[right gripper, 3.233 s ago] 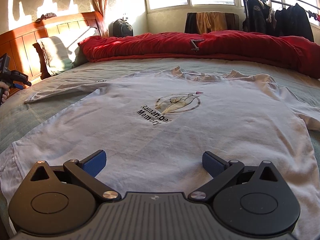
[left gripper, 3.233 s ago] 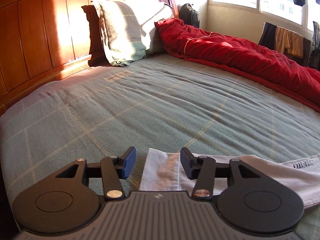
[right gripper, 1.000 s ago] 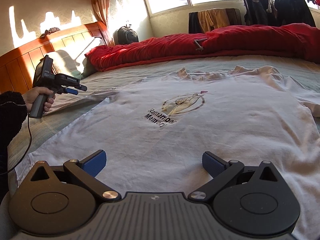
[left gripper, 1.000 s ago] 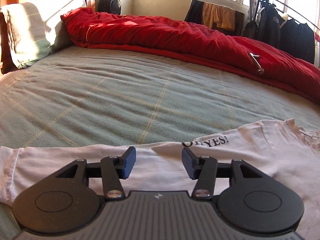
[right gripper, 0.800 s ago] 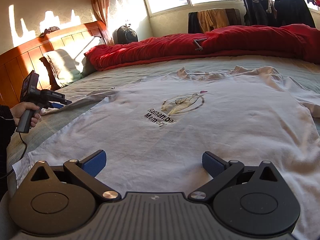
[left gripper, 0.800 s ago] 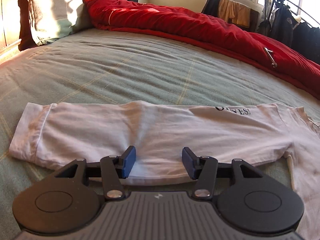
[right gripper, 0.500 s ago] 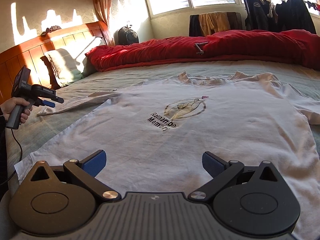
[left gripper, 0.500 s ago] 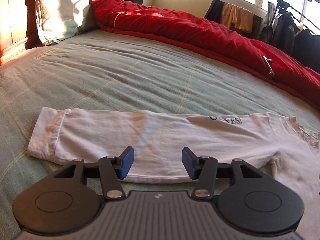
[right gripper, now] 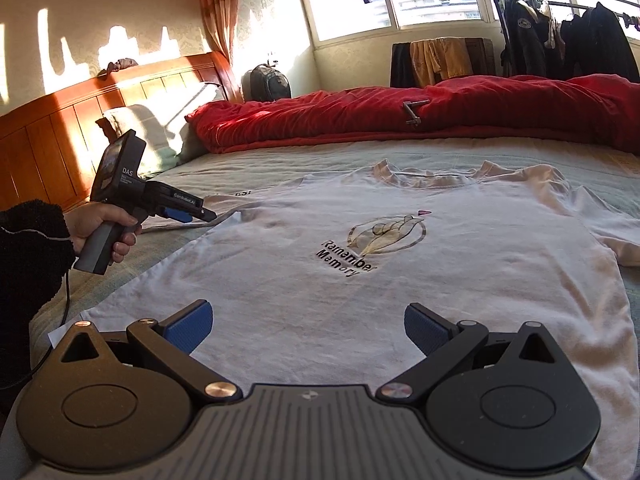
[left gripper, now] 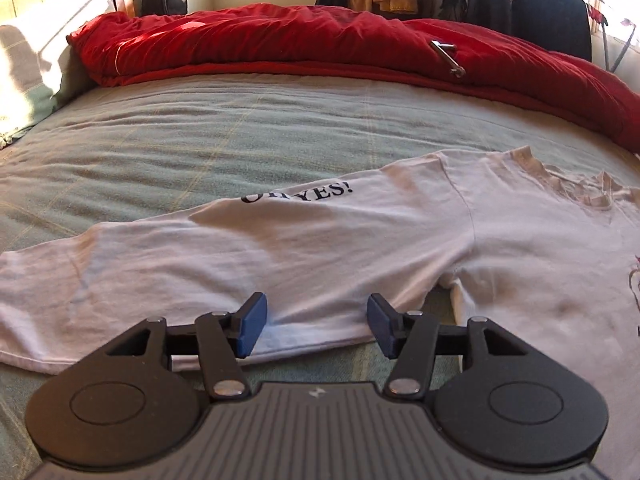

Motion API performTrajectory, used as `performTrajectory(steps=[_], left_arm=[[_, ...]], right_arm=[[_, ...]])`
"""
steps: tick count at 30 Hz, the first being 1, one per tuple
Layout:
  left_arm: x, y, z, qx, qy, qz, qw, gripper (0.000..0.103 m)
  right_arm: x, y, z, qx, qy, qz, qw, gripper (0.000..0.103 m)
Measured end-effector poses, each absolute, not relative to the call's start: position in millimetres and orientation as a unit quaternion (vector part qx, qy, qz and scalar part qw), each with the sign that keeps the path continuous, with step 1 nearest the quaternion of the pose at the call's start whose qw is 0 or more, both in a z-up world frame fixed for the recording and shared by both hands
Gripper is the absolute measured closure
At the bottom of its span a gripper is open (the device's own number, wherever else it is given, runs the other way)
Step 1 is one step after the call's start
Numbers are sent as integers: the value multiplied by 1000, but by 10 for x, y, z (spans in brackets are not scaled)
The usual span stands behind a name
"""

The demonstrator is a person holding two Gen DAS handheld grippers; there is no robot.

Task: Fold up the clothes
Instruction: 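Open the left gripper and smooth over the straightened sleeve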

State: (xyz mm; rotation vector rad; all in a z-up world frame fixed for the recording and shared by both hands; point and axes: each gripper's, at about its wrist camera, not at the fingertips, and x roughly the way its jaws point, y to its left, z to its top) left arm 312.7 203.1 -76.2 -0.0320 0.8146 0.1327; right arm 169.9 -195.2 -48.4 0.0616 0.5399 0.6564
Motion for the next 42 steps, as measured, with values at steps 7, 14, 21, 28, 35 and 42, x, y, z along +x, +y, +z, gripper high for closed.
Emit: performTrajectory(steps=[7,14,21,28,35,42], left_arm=[[3060,1896,-354,-48,370,39,927,45],[3524,1454,-480,-53,350,11,935,41],[3444,1475,-737,-58,401,0,914,40],[3768,2046,-450,-169,396,42,901,33],[4161,2418,-775,-222,418,89,876,34],[4246,2491,-602,-240,367,98,893,35]], right_arm=[[1650,-2028,-429,49,252,320,912,0],[1627,-2050,-398,48,243,320,914,0],[1627,-2098,-441,56,249,318,913,0],[1666,-2170,-481,60,255,304,916,0],[1729,-2180,-545,55,263,294,917,0],[1785,-2182,-608,55,272,287,917,0]])
